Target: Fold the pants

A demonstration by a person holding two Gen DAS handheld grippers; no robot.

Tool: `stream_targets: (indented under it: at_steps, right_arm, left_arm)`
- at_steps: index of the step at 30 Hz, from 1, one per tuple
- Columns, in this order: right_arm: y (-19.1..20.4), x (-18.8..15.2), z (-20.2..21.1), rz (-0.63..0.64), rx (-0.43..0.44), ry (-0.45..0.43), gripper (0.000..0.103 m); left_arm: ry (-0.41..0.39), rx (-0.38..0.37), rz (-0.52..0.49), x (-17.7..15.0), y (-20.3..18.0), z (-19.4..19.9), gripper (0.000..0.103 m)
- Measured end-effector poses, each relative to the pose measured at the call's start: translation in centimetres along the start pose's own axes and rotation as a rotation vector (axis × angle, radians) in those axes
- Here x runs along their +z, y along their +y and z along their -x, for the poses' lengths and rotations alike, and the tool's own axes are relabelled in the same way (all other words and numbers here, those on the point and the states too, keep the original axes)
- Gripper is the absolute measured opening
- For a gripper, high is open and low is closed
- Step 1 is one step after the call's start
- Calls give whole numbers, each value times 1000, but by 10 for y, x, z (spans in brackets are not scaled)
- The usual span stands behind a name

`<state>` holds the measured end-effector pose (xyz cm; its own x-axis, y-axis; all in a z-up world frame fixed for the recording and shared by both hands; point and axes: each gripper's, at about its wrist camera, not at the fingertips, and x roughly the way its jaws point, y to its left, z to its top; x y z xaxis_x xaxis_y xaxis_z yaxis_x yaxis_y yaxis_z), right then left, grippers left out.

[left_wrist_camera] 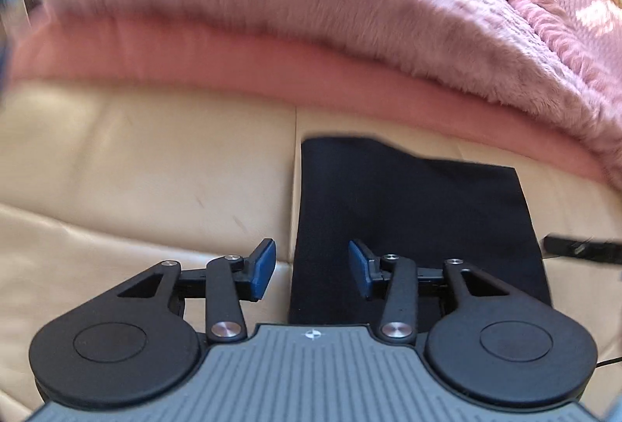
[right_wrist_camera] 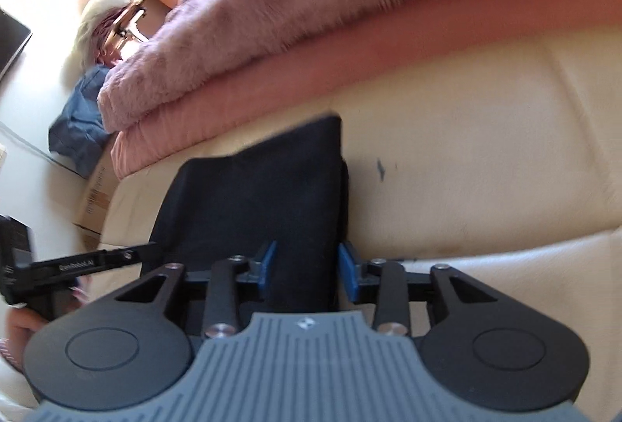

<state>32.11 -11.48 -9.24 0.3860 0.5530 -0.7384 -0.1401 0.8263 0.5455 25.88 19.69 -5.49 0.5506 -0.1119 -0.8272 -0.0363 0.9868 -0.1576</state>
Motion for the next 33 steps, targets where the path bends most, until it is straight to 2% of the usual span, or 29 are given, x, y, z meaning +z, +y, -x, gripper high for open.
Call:
stream_targets:
  at_steps: [3,5,6,7,8,10,13,15,16,19,22,25,28,33]
  right_arm:
    - [30,-1,30,157,-80,-100,45]
    - [52,-7,54,266,-127,-175,62]
    - [65,-11,65,314,-150,-215,69]
    - [75,-16,76,350,-171,-250,79]
    - [87,-23,88,389,-187,-298,82]
    - [105,-36,109,447,-176,-356,82]
    - [123,-58,133,476,-175,-407,82]
    - [131,-74,145,484,-181,-436,82]
    - [136,-83,148,490,-184,-439,82]
    - [148,-110,154,535,-204,-458,82]
    - [145,-141,168,549,-230,-465,82]
    - [139,-163,176,529,-260,-452,82]
    - [134,-177,172,517,-276,-392,82]
    - [129,-193,154,478,-277,-282,82]
  left_arm:
    - [-129,70,-81,-7,-30,42,51]
    - [-212,111,-122,-14,-47,70,54]
    - [-247,131,-133,-18,-55,84,59]
    - [-285,148,-137,-23,-61,97,65]
    - [-317,162,-134,-27,-67,108,67]
    - [-375,175,-109,-37,-74,131,83]
    - [-469,176,-77,-56,-83,158,89]
    - [-506,213,-85,-69,-89,173,91]
    - [-516,240,-86,-73,-92,177,97]
    - [-519,279,-88,-84,-95,184,101]
    - [-459,254,-113,-95,-105,181,101]
    - [-379,260,-92,-111,-110,172,101]
    - [-285,267,-79,-127,-110,166,101]
    - [-203,253,-62,-142,-112,159,101]
